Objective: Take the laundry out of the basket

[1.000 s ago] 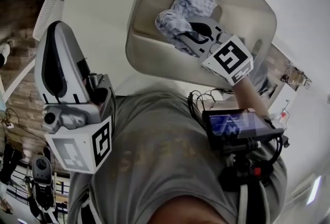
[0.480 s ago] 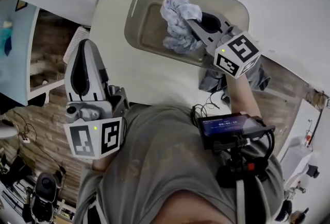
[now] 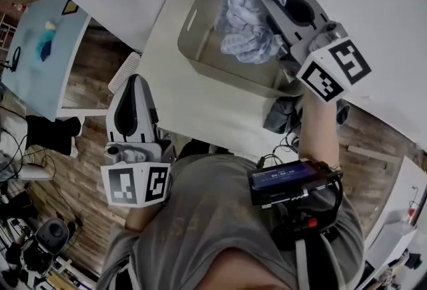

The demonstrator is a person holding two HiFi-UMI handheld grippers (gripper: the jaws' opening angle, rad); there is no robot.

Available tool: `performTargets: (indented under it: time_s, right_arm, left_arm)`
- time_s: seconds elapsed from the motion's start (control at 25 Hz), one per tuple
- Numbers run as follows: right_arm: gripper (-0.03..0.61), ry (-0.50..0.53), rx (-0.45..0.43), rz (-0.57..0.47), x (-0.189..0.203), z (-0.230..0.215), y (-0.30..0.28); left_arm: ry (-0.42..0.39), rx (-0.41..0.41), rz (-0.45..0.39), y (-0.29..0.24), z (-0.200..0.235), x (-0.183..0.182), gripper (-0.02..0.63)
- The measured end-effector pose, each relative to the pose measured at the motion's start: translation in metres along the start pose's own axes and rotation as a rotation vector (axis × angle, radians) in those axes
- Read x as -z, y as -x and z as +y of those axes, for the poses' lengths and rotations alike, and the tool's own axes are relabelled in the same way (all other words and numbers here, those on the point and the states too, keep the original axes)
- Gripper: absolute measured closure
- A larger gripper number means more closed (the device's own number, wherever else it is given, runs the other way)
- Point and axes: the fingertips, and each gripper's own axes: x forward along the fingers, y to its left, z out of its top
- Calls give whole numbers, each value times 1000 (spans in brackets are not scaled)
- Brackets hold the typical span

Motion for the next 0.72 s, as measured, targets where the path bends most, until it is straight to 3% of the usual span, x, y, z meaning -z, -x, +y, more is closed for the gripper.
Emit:
performTargets:
  time_s: [0.16, 0.32, 0.44, 0.56, 0.72]
  right_arm:
    - [520, 21, 19, -75, -36, 0, 11]
    - [520, 36, 6, -128, -58, 8, 21]
    - [520, 63, -26, -176, -80, 20, 29]
    - [520, 86, -49, -235, -101, 29, 36]
    - [520, 67, -80, -267, -101, 37, 32]
  left_arm:
    - [-57, 32, 28, -6, -6, -5, 606]
    - [-67, 9, 37, -2, -3, 0, 606]
    - [-38, 0, 10, 3, -1, 4, 606]
    - [-58, 0, -38, 3, -4, -11, 606]
    - [-75, -17, -44, 1, 1, -17, 606]
